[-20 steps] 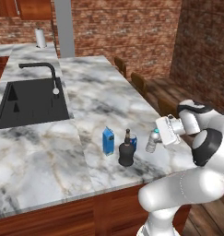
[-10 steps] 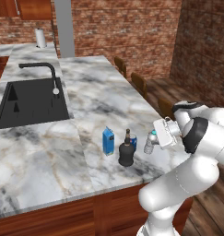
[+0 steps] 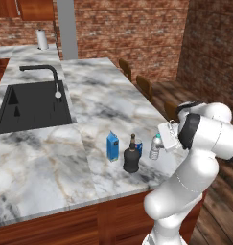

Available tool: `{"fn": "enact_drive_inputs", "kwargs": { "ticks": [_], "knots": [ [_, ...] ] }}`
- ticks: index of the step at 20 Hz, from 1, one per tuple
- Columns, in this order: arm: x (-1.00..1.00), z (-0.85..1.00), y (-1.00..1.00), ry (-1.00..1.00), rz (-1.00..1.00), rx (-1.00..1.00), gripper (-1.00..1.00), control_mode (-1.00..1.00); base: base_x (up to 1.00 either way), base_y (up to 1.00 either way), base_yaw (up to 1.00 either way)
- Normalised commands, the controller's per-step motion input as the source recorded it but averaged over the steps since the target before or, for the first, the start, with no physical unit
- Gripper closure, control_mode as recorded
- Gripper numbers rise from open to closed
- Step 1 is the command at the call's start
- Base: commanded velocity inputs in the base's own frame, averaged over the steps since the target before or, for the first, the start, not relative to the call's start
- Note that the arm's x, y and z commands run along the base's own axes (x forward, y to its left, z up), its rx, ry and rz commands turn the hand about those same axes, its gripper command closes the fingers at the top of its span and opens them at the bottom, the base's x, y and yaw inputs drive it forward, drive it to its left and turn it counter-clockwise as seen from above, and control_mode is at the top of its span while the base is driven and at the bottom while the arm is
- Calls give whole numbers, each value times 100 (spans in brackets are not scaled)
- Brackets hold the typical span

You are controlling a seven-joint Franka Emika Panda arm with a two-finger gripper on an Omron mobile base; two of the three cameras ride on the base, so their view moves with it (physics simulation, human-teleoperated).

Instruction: Move the drinks to the dining counter.

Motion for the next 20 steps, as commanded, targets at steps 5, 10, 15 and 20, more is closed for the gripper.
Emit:
{"fn": "enact_drive_inputs", "kwargs": {
  "ticks": [5, 10, 15, 20],
  "knots": [
    [7, -22, 0, 0, 0, 0, 100, -100, 0, 0, 0],
    [-1, -27, 1, 0, 0, 0, 100, -100, 0, 0, 0],
    [-11, -24, 11, -3, 0, 0, 100, -100, 0, 0, 0],
    [-12, -27, 15, -6, 0, 0, 100, -100, 0, 0, 0]
  ]
}}
